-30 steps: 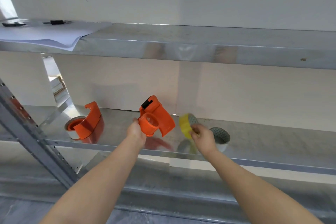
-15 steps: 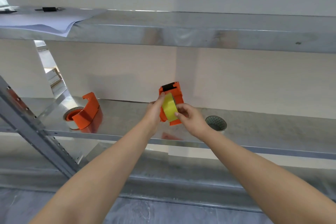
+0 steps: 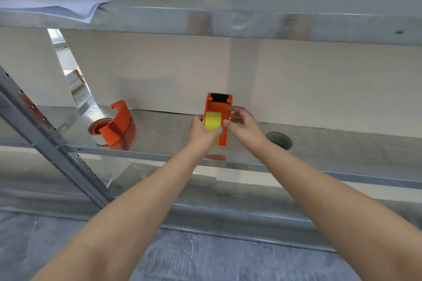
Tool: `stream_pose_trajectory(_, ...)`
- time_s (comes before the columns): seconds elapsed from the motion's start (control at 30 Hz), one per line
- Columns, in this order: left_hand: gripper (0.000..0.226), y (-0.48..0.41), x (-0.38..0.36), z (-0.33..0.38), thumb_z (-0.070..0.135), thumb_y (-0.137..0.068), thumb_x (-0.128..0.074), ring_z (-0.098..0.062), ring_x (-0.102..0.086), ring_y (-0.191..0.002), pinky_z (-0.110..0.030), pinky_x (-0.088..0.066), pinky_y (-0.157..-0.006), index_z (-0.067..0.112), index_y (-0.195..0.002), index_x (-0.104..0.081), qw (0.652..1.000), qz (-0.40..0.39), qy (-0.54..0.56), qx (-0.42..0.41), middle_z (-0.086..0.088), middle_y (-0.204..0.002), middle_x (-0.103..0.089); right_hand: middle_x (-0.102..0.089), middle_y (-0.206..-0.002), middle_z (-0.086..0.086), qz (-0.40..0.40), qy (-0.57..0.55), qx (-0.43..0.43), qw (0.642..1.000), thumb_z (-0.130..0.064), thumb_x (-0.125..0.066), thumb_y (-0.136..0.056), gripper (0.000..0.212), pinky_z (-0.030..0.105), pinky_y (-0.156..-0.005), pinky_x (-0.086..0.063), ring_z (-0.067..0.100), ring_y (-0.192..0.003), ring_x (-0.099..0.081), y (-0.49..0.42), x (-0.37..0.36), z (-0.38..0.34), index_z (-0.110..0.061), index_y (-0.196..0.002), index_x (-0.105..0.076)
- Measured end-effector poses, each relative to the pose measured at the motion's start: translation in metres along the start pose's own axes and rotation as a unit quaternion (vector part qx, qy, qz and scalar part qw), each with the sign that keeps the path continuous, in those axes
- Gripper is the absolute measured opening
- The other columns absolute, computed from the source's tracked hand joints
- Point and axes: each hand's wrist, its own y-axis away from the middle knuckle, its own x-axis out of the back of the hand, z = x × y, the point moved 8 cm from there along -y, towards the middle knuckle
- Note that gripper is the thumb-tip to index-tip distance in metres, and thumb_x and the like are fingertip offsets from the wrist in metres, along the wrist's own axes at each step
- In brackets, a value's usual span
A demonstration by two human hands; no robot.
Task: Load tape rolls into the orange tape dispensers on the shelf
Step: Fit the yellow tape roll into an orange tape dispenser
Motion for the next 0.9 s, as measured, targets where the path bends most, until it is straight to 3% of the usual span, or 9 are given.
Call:
stream_pose_trajectory(0.1,0.044,0.006,-0.002,0.002,0.008,-0.073,-0.072,-0.018,-0.057,-0.084,-0.026,-0.047,-0.07,0.015,-0.102,-0.041,1.0,-0.006,-0.014,-0.027,0.0,-0.09,-0.056,-0.053,-0.116,0.008,-0.006,0.05,0.03,0.998,-0.014,-0.065,-0.082,0.034,0.015,-0.089,-0.039,0.012,-0.102,-0.051,-0.006,-0.003,-0.009,-0.013,-0.116,-0.061)
stream_pose_trajectory(0.33,0.046,0.017,-0.005,0.005,0.006,-0.073,-0.069,-0.017,-0.054,-0.086,-0.017,-0.041,-0.057,0.011,-0.111,-0.044,0.998,-0.004,-0.035,-0.044,-0.003,-0.099,-0.054,-0.067,-0.092,0.013,0.003,0.132,0.108,0.985,-0.013,-0.067,-0.08,0.011,0.029,-0.081,-0.044,0.013,-0.084,-0.053,-0.011,-0.007,-0.025,-0.005,-0.087,-0.072)
stream_pose_trajectory(0.53,0.054,0.018,-0.005,-0.002,0.011,-0.069,-0.073,-0.02,-0.057,-0.09,-0.027,-0.044,-0.069,0.009,-0.116,-0.045,0.997,-0.006,-0.07,-0.027,-0.004,-0.105,-0.057,-0.067,-0.088,0.011,0.004,0.131,0.064,0.989,-0.016,-0.064,-0.083,0.013,0.027,-0.074,-0.041,0.016,-0.08,-0.054,-0.026,-0.004,-0.029,-0.004,-0.083,-0.07)
stream_pose_trajectory(0.67,0.053,0.021,-0.004,-0.003,0.014,-0.061,-0.075,-0.022,-0.062,-0.089,-0.033,-0.052,-0.073,0.017,-0.106,-0.046,0.998,-0.005,-0.065,-0.027,-0.004,-0.1,-0.062,-0.071,-0.096,0.009,0.029,0.144,0.011,0.989,-0.017,-0.057,-0.083,0.013,0.036,-0.083,-0.048,0.021,-0.087,-0.061,-0.042,0.009,-0.025,-0.012,-0.082,-0.069)
stream_pose_trajectory(0.83,0.06,0.03,-0.009,-0.002,0.02,-0.051,-0.07,-0.016,-0.058,-0.078,-0.024,-0.045,-0.065,0.02,-0.105,-0.045,0.998,-0.04,-0.04,-0.018,0.003,-0.089,-0.058,-0.066,-0.07,-0.011,0.032,0.096,-0.045,0.994,-0.022,-0.057,-0.082,0.026,0.044,-0.086,-0.053,0.022,-0.084,-0.064,-0.05,0.013,-0.022,-0.028,-0.057,-0.059)
stream_pose_trajectory(0.9,0.059,0.031,-0.01,-0.003,0.015,-0.056,-0.076,-0.018,-0.058,-0.082,-0.024,-0.045,-0.066,0.019,-0.107,-0.046,0.997,-0.056,-0.057,-0.02,0.001,-0.093,-0.059,-0.069,-0.078,-0.005,0.05,0.086,-0.057,0.993,-0.022,-0.057,-0.084,0.019,0.041,-0.089,-0.051,0.022,-0.09,-0.064,-0.052,0.019,-0.025,-0.024,-0.066,-0.064)
